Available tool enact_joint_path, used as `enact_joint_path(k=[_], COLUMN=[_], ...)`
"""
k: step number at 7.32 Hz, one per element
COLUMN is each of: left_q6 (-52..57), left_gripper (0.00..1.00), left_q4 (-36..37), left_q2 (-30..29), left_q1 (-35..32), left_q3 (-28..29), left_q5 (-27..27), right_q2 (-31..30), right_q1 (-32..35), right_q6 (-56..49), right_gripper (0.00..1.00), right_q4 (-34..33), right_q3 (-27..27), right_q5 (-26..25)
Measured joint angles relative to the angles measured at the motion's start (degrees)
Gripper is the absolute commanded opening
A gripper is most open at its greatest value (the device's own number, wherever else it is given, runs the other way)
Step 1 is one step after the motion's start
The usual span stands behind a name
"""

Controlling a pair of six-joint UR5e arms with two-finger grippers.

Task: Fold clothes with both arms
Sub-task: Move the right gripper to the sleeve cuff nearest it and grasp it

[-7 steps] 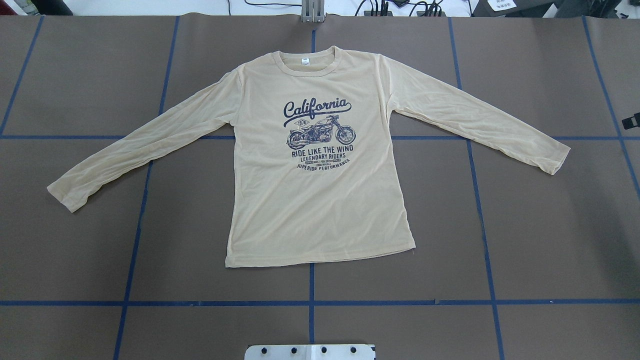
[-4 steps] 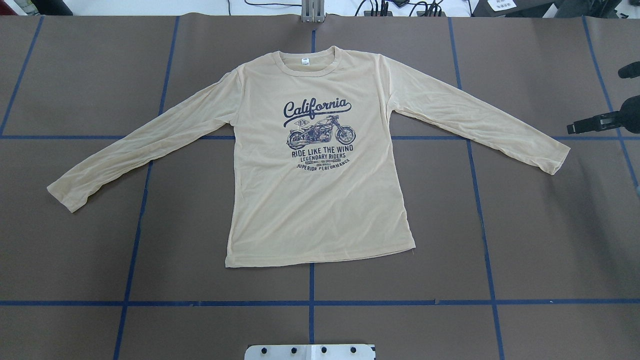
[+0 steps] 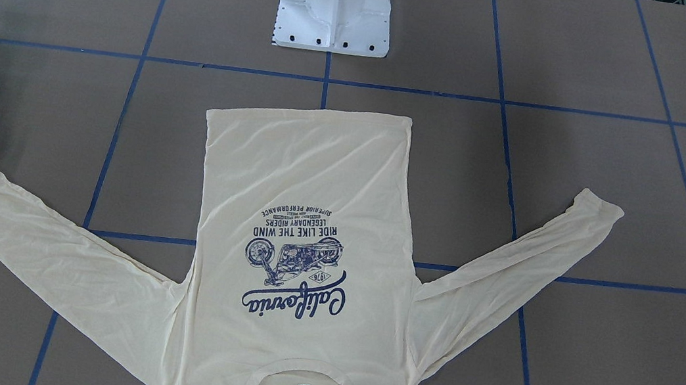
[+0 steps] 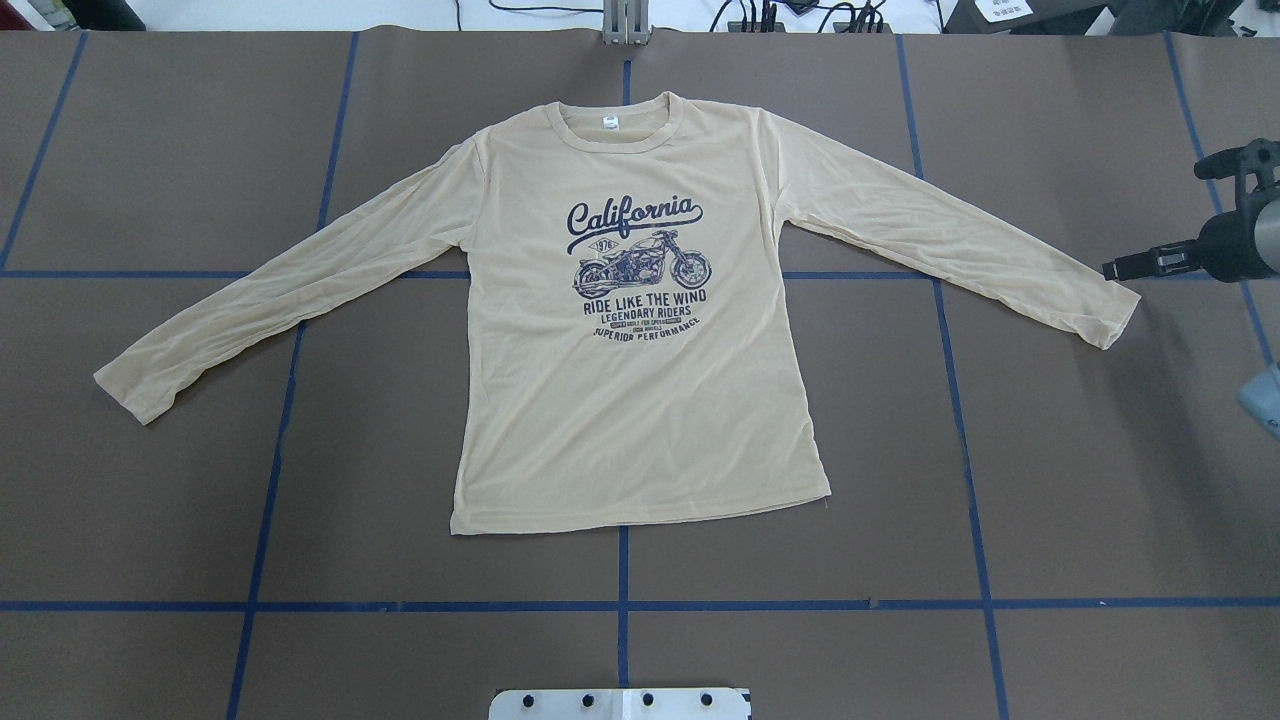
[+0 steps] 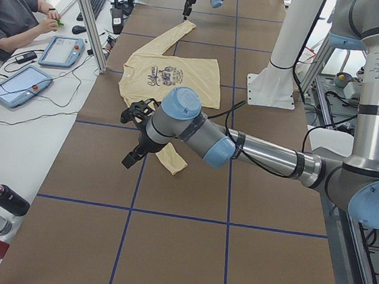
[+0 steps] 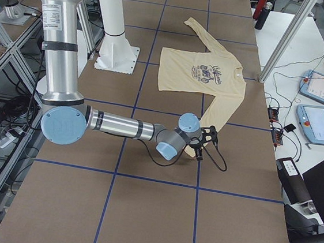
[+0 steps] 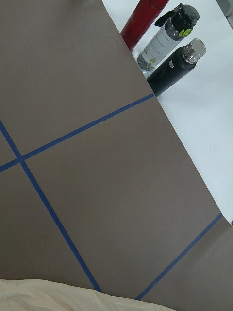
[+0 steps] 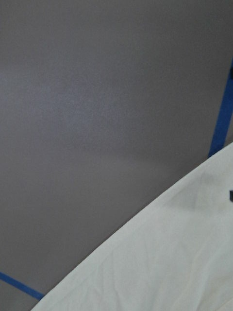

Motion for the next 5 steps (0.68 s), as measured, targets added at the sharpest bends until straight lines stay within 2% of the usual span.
enact_joint_path(k=[2, 5], left_q6=[0.03, 0.06], left_gripper=[1.0, 1.0], left_q4=[-0.03, -0.03], left_q2=[-0.01, 0.01], left_q1=[0.01, 0.01], left_q3=[0.14, 0.17], left_q5=[0.0, 0.02], right_q2=[-0.59, -0.76], right_q1=[-0.63, -1.69], right_q6=[0.63, 0.65], right_gripper=[0.67, 0.65], right_q4=[0.26, 0.31], right_q3=[0.02, -0.23], right_q5=[0.09, -0.26])
